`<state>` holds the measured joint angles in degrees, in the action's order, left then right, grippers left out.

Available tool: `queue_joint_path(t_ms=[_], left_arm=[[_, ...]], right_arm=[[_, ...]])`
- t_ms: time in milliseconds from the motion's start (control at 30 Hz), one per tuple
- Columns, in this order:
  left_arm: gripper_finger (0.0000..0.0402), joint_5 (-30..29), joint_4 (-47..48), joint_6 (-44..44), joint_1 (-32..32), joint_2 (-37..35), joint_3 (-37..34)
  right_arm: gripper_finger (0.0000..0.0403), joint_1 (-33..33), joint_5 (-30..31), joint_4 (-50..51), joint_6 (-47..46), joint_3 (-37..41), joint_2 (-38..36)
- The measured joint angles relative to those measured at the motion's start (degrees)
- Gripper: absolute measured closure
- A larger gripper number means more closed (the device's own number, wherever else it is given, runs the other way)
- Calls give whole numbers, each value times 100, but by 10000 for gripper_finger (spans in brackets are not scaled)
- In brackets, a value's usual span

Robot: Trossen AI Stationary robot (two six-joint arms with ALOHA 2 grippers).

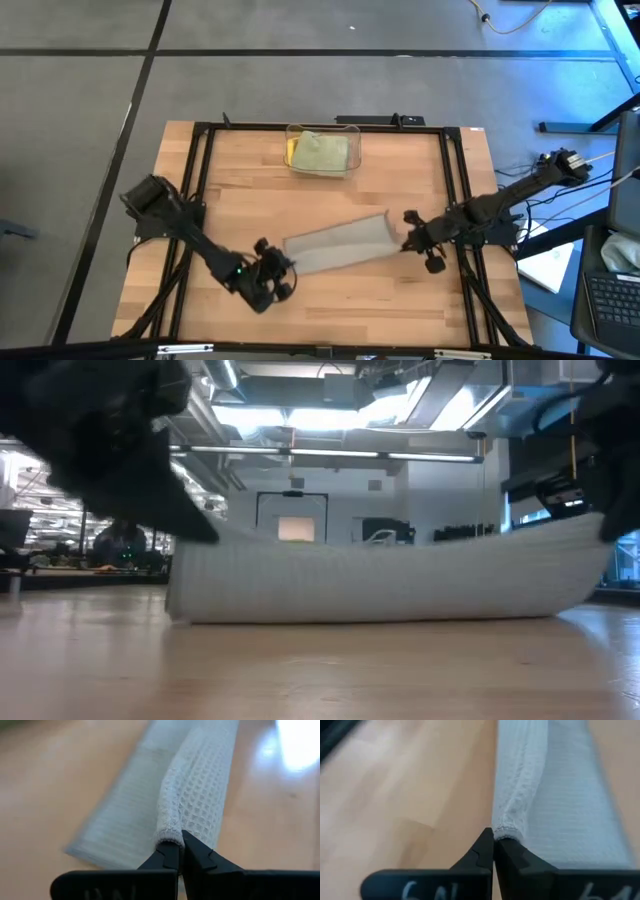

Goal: Fold microfiber towels
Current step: Fold the gray microfiber cloth

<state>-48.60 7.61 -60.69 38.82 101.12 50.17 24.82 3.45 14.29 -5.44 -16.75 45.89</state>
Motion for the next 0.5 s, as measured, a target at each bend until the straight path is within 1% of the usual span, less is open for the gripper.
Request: queue_joint_path(t_ms=[67,133,300,367,433,500], left_arm=[[401,-82,-396,-260,200,300,-7],[401,-188,-687,-432,380,511,-7],[401,-767,-922,-504,741,524,-7],[401,-902,-1199,-262,859,456,-7],[401,-909,-1589,115,970,413,-2],[401,-904,-2006,479,1054,413,-2]], right_arm=[[395,126,-185,-290,-58,24,79],[396,231,-201,-442,-141,24,128],[396,372,-178,-704,-120,24,142],[396,447,-287,-797,-300,24,142],[396,558,-543,-889,-575,24,142],[396,719,-601,-951,-835,24,142]])
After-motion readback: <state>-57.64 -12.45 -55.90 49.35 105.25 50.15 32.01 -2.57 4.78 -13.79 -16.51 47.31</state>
